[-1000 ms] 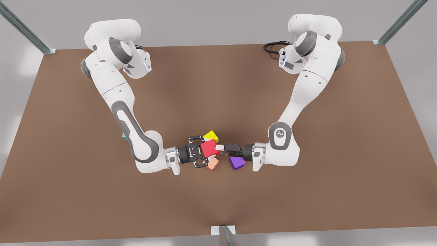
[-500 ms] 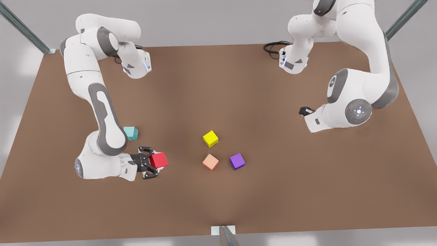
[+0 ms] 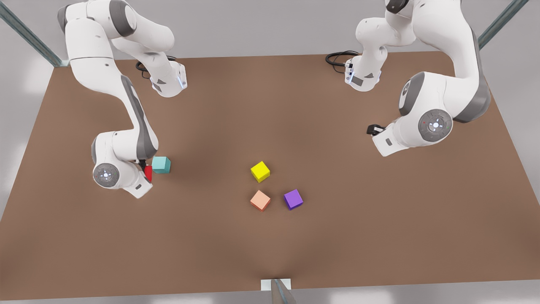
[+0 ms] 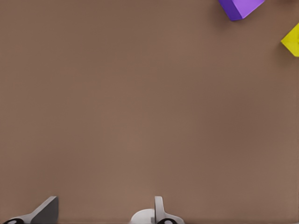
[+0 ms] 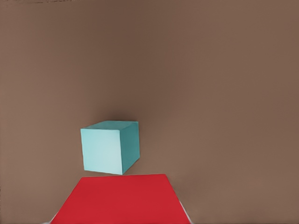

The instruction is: Pick up red wooden cube and pass to hand red wooden cube and place in blue wooden cube

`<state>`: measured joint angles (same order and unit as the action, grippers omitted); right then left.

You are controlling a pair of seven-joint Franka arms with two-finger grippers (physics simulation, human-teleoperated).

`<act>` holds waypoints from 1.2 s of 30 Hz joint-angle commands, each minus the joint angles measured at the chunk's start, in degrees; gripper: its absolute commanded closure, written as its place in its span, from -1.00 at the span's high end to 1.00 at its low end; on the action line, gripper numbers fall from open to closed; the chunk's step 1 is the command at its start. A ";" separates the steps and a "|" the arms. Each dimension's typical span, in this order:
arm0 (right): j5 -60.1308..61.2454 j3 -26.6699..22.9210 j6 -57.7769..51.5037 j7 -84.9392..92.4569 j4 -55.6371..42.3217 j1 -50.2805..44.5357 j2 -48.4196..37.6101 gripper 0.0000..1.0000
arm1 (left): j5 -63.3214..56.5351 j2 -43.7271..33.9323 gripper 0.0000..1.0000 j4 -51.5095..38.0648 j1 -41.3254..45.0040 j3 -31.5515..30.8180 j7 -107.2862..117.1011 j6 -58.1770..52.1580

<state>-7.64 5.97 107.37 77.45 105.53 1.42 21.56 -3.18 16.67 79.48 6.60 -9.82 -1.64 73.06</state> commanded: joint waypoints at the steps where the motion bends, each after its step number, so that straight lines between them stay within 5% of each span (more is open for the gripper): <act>1: 0.70 0.00 8.47 -32.97 3.09 -0.01 -1.34 0.04 | 0.28 0.20 1.00 -0.02 0.08 -0.11 5.77 -0.20; 14: 1.49 0.00 23.23 -34.03 21.47 0.08 -8.29 0.05 | 0.19 0.82 1.00 -0.02 -0.01 -0.02 5.68 -0.11; 31: 1.49 0.00 28.77 -34.82 27.27 0.08 -9.52 0.05 | 0.19 1.17 1.00 -0.11 -0.36 -0.02 5.59 -0.11; 32: 1.49 0.00 28.86 -34.82 27.45 0.08 -9.52 0.14 | 0.19 1.17 1.00 -0.02 -0.36 -0.02 5.59 -0.11; 34: 1.49 0.00 28.86 -34.82 27.45 0.34 -9.43 1.00 | 0.19 1.17 1.00 -0.02 -0.36 -0.02 5.59 -0.11; 36: 1.49 0.00 28.86 -34.82 27.45 0.43 -9.34 1.00 | 0.19 1.17 1.00 -0.11 -0.45 -0.02 5.59 -0.20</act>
<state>-6.17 5.97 135.60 48.49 133.00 1.83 12.23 -2.96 17.91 79.40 6.19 -9.82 3.25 72.94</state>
